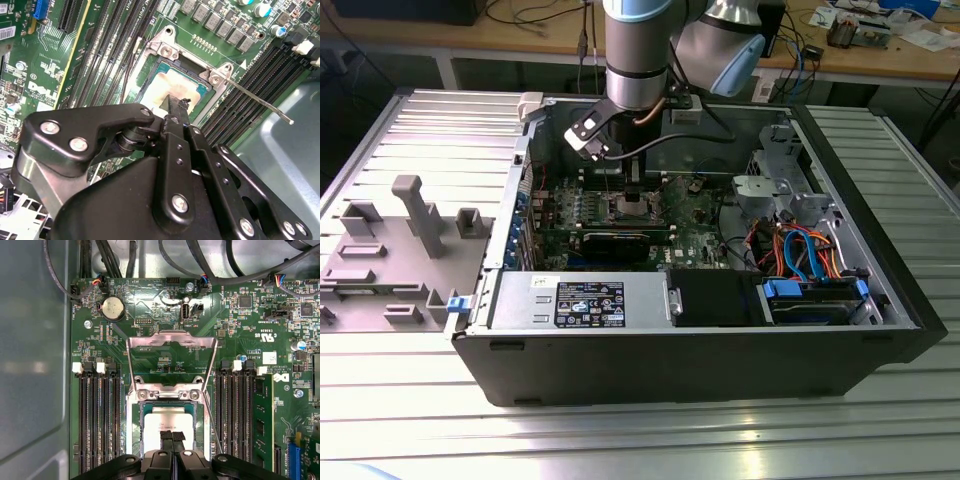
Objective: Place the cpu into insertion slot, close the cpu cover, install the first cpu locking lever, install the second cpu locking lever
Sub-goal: 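Close the cpu cover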
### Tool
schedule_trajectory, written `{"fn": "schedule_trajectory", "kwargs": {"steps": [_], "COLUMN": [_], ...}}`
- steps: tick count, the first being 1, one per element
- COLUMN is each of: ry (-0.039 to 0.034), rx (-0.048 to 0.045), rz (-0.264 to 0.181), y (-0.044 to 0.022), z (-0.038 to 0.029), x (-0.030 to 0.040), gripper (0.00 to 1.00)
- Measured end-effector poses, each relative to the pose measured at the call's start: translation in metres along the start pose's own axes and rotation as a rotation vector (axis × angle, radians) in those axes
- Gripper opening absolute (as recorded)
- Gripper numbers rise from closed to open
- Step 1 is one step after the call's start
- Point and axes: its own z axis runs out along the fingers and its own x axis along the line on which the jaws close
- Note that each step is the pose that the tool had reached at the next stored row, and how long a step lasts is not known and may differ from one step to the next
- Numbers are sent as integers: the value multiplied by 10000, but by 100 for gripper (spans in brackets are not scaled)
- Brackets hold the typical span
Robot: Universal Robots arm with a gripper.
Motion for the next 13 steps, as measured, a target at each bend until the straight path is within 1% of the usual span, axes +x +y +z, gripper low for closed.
{"fn": "schedule_trajectory", "kwargs": {"steps": [3, 9, 13], "ry": [0, 0, 2], "rx": [-1, -1, -2], "rz": [-2, -1, 0], "y": [1, 1, 2], "z": [-21, -33, -64], "x": [0, 0, 0], "gripper": [11, 11, 11]}}
